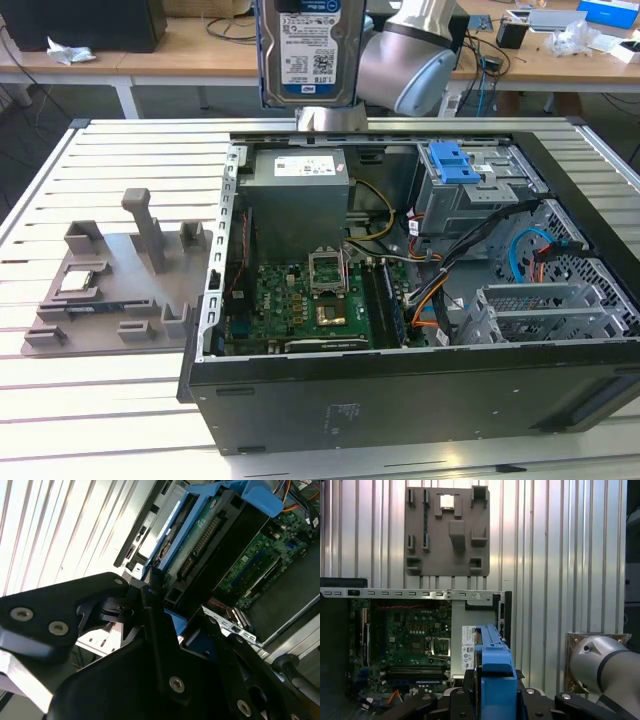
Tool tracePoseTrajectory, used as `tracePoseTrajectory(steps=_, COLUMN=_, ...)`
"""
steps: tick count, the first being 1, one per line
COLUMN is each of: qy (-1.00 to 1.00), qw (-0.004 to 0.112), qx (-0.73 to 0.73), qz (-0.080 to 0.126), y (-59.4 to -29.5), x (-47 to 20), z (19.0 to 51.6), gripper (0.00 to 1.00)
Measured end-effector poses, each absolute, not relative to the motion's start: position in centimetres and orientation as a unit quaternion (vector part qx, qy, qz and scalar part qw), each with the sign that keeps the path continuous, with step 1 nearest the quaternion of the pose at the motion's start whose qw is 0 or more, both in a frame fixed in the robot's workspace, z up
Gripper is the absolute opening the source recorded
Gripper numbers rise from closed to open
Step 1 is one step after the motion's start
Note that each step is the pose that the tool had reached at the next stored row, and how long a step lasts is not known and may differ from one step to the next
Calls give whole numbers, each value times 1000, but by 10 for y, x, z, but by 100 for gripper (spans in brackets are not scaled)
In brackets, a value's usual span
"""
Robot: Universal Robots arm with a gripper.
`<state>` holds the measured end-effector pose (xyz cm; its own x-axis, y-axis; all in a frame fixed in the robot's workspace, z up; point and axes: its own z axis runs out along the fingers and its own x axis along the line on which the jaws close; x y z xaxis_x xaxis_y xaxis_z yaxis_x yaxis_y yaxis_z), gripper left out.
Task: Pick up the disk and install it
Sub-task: 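Pick up the disk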
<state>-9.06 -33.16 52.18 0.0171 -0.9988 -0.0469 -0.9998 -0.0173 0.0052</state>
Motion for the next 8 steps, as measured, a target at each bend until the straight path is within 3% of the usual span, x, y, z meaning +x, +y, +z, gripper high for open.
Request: tracePoseTrajectory(steps=8, qy=701, qw=13, qx=-713, qz=20, y=-345, x=-62, z=521, gripper=36)
